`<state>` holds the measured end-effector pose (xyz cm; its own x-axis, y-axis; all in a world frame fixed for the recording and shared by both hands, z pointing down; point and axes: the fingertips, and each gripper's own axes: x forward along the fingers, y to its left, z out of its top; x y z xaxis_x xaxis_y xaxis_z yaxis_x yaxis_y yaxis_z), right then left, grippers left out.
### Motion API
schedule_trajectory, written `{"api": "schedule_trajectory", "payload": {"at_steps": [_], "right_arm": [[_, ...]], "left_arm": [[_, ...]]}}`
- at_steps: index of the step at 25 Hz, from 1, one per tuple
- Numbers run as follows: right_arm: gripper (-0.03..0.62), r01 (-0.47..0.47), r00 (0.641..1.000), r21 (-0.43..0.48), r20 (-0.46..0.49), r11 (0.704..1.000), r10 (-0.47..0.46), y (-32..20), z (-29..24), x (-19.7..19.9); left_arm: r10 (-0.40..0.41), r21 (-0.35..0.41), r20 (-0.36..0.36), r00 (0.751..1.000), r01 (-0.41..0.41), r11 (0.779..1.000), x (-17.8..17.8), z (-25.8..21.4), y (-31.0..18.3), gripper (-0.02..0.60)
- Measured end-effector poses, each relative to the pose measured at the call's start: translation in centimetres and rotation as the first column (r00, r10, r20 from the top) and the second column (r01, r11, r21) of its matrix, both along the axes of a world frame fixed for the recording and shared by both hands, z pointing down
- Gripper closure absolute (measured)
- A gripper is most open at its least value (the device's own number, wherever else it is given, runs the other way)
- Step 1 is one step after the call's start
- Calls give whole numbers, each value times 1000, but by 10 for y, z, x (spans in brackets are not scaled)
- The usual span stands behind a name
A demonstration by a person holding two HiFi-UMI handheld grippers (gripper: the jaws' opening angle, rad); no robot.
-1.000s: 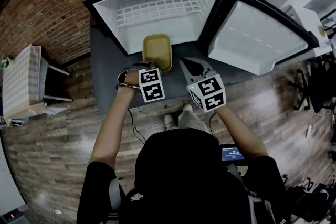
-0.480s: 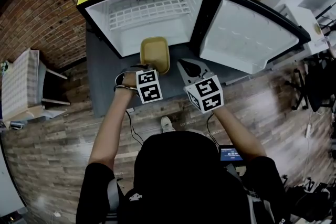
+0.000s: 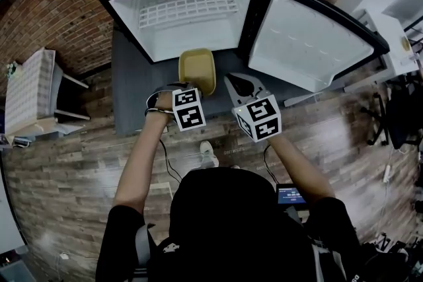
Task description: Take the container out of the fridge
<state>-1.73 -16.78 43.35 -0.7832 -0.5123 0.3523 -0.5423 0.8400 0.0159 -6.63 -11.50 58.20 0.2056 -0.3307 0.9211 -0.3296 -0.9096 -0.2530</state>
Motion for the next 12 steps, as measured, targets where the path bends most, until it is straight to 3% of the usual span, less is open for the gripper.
{"api": "schedule_trajectory", "payload": {"at_steps": [12], "right_arm": [[554,16,999,5,33,1000,-16,35,-5,30]], "left_arm": [[-54,-8,8,998,54,998,24,-5,43,558]]}}
